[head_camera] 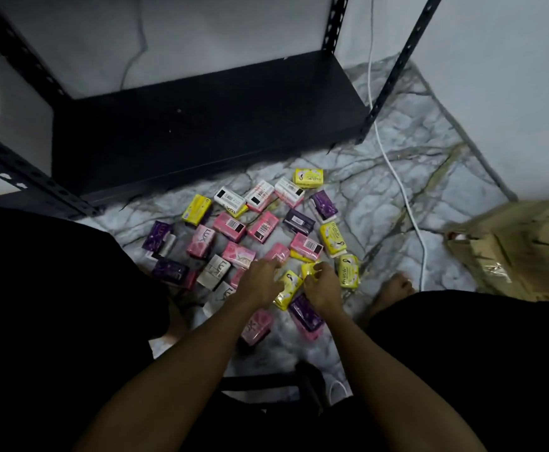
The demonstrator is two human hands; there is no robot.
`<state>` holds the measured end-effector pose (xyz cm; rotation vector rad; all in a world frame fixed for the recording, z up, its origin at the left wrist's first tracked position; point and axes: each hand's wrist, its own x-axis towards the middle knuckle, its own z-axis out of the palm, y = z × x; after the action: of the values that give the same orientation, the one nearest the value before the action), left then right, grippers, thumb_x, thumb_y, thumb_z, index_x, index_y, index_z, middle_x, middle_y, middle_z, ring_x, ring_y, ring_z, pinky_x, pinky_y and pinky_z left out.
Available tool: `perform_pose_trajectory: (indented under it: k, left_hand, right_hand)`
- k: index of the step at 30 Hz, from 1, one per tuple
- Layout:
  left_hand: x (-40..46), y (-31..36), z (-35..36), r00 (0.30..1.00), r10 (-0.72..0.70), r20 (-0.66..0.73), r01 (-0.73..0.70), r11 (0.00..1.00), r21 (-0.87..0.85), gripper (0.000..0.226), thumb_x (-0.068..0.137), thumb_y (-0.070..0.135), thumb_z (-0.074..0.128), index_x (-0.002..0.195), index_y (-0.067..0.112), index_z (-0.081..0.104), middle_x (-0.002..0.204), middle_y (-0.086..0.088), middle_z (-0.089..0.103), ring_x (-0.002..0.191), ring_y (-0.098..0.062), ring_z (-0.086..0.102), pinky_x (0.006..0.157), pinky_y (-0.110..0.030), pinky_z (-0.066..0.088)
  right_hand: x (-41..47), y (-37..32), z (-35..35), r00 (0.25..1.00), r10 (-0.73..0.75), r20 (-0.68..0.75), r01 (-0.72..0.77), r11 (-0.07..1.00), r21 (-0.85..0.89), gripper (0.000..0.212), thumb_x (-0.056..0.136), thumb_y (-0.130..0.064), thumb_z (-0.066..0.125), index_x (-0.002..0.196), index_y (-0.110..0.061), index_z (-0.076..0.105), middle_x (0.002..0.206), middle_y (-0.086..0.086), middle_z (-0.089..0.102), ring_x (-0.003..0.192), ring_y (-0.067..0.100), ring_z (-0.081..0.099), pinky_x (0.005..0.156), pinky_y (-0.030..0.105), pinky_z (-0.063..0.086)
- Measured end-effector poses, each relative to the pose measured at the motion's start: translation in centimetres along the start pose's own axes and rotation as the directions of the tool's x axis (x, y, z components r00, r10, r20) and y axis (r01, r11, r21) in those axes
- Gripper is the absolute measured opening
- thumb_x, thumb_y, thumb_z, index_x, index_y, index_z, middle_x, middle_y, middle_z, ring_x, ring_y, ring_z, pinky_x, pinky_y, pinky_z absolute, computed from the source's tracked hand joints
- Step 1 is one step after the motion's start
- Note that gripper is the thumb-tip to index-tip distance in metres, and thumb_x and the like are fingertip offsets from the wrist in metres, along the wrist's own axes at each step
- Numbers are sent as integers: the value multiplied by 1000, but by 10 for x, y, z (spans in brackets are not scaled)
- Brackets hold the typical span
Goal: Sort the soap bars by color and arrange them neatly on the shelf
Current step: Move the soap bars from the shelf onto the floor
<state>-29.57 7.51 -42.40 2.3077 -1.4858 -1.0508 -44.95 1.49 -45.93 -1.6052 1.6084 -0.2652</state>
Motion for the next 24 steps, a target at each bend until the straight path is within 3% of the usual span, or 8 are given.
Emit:
perform_pose_trajectory:
  k: [4,6,8,11,13,16,21,24]
  left_hand:
    - [20,-4,0,998,-54,-33,53,998,-44,37,85,38,68,115,16,65,106,-9,68,99,-28,64,80,-40,56]
    - [40,-20,14,996,-77,-52,73,995,-74,40,82,49,67,109,19,66,101,-5,68,94,-25,65,78,-41,56]
    - [46,-24,19,993,-92,-69,86,993,-81,44,81,53,67,107,17,66,103,-4,66,96,-24,63,78,-41,56]
    - [45,-11,16,994,-69,-80,66,997,-37,42,88,44,67,114,11,62,114,-9,60,108,-28,56,86,-41,52]
    - [53,-9,21,995,-61,-77,62,998,7,47,92,35,66,128,7,56,127,-12,52,119,-30,49,94,-41,46]
    - [62,-8,26,996,-51,-75,59,993,101,56,94,31,65,140,5,45,137,-16,45,125,-32,44,96,-38,43]
    - [71,-10,29,997,-51,-64,63,974,218,60,92,24,67,142,7,39,142,-17,41,127,-33,42,96,-36,44]
    - [72,-13,29,995,-70,-72,81,984,156,59,90,17,69,141,8,41,140,-17,43,126,-33,43,95,-38,46]
  right_hand:
    - [18,-3,-2,998,-63,-12,63,998,16,25,83,-9,56,107,-6,64,103,13,68,96,31,63,78,32,49]
    - [30,-2,0,993,-118,-20,116,992,-51,30,77,-16,50,103,-11,65,103,9,68,98,31,61,82,36,52]
    - [40,-2,1,988,-153,-9,149,976,-161,31,80,-16,56,109,-10,66,112,10,66,107,32,57,90,38,49]
    - [52,-2,3,968,-249,19,243,920,-307,36,82,-8,63,117,-5,63,121,15,62,117,35,50,98,42,41]
    - [60,-1,4,954,-294,55,294,887,-356,40,79,-6,64,118,-3,62,123,17,59,118,37,49,98,44,43]
    - [70,3,6,944,-313,106,328,847,-418,44,76,-5,68,119,-2,61,125,18,57,117,38,49,94,45,44]
    - [82,4,12,937,-335,99,333,769,-546,48,75,-13,75,119,-7,59,115,14,56,106,35,51,81,44,47]
    - [89,2,12,940,-315,132,330,737,-590,53,83,-17,72,131,-9,51,126,14,51,114,33,47,93,44,43]
